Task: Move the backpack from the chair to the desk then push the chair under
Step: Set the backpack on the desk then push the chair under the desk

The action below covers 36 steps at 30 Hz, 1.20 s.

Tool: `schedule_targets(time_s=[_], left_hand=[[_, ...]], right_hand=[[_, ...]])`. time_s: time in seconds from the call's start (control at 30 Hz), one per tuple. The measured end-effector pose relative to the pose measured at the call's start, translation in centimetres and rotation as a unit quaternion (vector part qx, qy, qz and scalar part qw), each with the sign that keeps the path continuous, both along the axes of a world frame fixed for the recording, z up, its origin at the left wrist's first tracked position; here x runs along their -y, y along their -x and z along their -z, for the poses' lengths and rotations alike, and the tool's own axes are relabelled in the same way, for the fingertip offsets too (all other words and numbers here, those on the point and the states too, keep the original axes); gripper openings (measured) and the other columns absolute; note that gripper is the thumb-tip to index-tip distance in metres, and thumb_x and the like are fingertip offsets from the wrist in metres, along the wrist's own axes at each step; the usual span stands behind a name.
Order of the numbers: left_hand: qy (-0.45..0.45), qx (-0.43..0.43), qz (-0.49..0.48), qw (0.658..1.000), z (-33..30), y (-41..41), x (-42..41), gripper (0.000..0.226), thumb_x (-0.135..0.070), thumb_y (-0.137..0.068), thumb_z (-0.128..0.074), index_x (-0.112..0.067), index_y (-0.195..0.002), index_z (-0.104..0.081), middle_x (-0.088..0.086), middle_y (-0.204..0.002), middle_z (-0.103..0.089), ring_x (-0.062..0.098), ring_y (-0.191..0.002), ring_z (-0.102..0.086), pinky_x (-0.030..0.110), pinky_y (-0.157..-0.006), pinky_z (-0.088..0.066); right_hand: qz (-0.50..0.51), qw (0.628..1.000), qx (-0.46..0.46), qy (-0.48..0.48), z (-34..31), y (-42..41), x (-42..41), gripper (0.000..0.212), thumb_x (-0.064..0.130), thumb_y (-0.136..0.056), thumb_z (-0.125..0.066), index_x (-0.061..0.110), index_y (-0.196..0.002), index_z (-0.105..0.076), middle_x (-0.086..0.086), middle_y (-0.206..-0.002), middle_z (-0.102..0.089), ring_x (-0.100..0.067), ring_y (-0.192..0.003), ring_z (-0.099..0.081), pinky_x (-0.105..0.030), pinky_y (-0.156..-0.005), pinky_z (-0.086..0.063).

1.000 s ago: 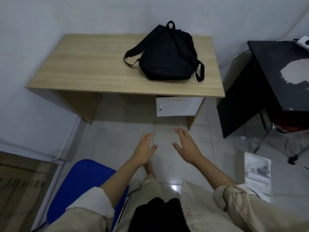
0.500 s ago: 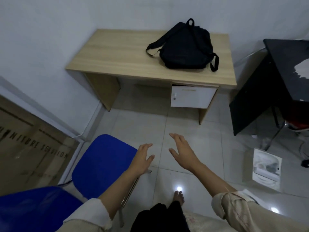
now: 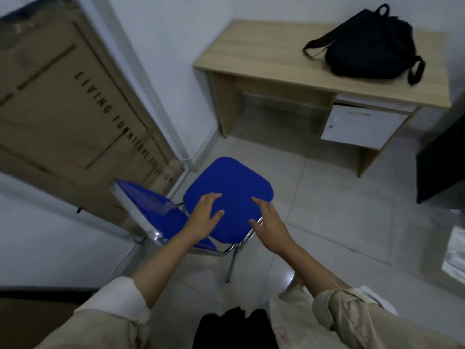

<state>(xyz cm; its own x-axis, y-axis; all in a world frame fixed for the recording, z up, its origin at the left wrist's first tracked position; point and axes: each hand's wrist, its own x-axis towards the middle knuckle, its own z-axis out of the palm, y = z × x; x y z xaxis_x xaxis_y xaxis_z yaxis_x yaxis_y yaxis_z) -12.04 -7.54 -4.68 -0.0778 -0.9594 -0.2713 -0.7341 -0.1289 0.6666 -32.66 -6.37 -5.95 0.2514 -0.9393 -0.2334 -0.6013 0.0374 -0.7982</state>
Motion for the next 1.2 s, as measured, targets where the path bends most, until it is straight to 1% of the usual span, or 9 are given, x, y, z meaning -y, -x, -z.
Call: schedule_targets(time_s=[0.2, 0.3, 0.4, 0.5, 0.67, 0.83, 0.97, 1.1, 1.2], left_hand=[[0.076, 0.041, -0.043, 0.995, -2.0, -8.5, -5.6, 0.041, -0.018, -0.096, -0.051, -0.014, -0.136, -0.042, 0.011, -0.141, -0.042, 0.024, -0.128, -0.044, 0.037, -0.108, -0.038], [0.101, 0.074, -0.036, 0.991, -2.1, -11.3, -6.2, 0.038, -0.011, -0.094, -0.053, -0.011, -0.131, -0.05, 0.012, -0.135, -0.048, 0.027, -0.125, -0.044, 0.034, -0.107, -0.033], [0.117, 0.147, -0.026, 0.982, -1.8, -14.3, -5.7, 0.033, -0.013, -0.093, -0.054, -0.013, -0.126, -0.055, 0.01, -0.134, -0.052, 0.029, -0.13, -0.041, 0.043, -0.111, -0.031], [0.11, 0.172, -0.036, 0.978, -1.4, -17.0, -4.8, 0.032, -0.019, -0.094, -0.051, -0.016, -0.126, -0.055, 0.005, -0.14, -0.048, 0.027, -0.139, -0.032, 0.048, -0.115, -0.02], [0.119, 0.212, 0.016, 0.97, -1.1, -20.4, -3.1, 0.033, -0.026, -0.095, -0.049, -0.018, -0.127, -0.054, 0.006, -0.143, -0.047, 0.023, -0.14, -0.032, 0.047, -0.116, -0.014], [0.162, 0.246, 0.096, 0.951, -0.4, -23.9, -1.4, 0.041, -0.009, -0.081, -0.058, -0.017, -0.12, -0.06, 0.005, -0.129, -0.059, 0.024, -0.126, -0.049, 0.051, -0.115, -0.02], [0.181, 0.257, 0.154, 0.937, 0.6, -24.7, -0.7, 0.047, -0.013, -0.071, -0.065, -0.02, -0.117, -0.059, 0.002, -0.118, -0.062, 0.023, -0.116, -0.053, 0.045, -0.112, -0.029], [0.216, 0.257, 0.229, 0.914, 1.7, -26.4, 1.5, 0.048, -0.02, -0.072, -0.069, -0.02, -0.119, -0.059, -0.001, -0.118, -0.064, 0.022, -0.113, -0.055, 0.045, -0.113, -0.032], [0.204, 0.24, 0.314, 0.895, 1.1, -27.4, 4.0, 0.04, -0.015, -0.078, -0.063, -0.018, -0.118, -0.06, 0.001, -0.116, -0.065, 0.023, -0.108, -0.057, 0.038, -0.102, -0.041]], right_hand=[[-0.064, 0.998, 0.015, 0.013, -0.8, -8.9, -4.9, 0.062, 0.026, -0.096, -0.053, 0.022, -0.15, -0.022, -0.006, -0.155, -0.026, -0.023, -0.142, -0.029, -0.036, -0.116, -0.028], [-0.089, 0.996, 0.013, 0.025, -1.4, -11.8, -5.4, 0.063, 0.027, -0.096, -0.054, 0.022, -0.15, -0.022, -0.006, -0.155, -0.027, -0.022, -0.142, -0.029, -0.034, -0.115, -0.028], [-0.111, 0.993, 0.008, 0.038, -1.6, -14.4, -5.1, 0.063, 0.029, -0.095, -0.054, 0.022, -0.149, -0.023, -0.006, -0.154, -0.028, -0.022, -0.14, -0.031, -0.034, -0.114, -0.03], [-0.132, 0.991, 0.017, 0.032, -1.5, -17.0, -4.0, 0.064, 0.034, -0.094, -0.055, 0.023, -0.149, -0.023, -0.004, -0.152, -0.03, -0.02, -0.138, -0.033, -0.031, -0.11, -0.031], [-0.166, 0.986, 0.024, 0.008, -1.0, -22.4, -1.8, 0.069, 0.04, -0.092, -0.056, 0.02, -0.149, -0.022, -0.006, -0.151, -0.032, -0.021, -0.134, -0.036, -0.029, -0.106, -0.033], [-0.183, 0.983, 0.013, 0.0, 0.0, -27.5, 0.0, 0.07, 0.031, -0.091, -0.06, 0.016, -0.149, -0.022, -0.01, -0.149, -0.034, -0.024, -0.132, -0.038, -0.037, -0.107, -0.039], [-0.138, 0.99, -0.023, 0.014, 1.3, -29.0, 0.5, 0.061, 0.024, -0.09, -0.06, 0.019, -0.143, -0.03, -0.009, -0.143, -0.041, -0.023, -0.121, -0.047, -0.036, -0.089, -0.048], [-0.062, 0.994, -0.075, 0.058, 2.1, -30.1, 0.6, 0.054, 0.031, -0.087, -0.057, 0.03, -0.136, -0.034, 0.0, -0.127, -0.053, -0.018, -0.101, -0.057, -0.028, -0.067, -0.044], [-0.029, 0.988, -0.129, 0.082, 2.1, -30.3, 0.5, 0.052, 0.038, -0.085, -0.055, 0.035, -0.134, -0.036, 0.005, -0.118, -0.056, -0.016, -0.094, -0.059, -0.029, -0.062, -0.043]])
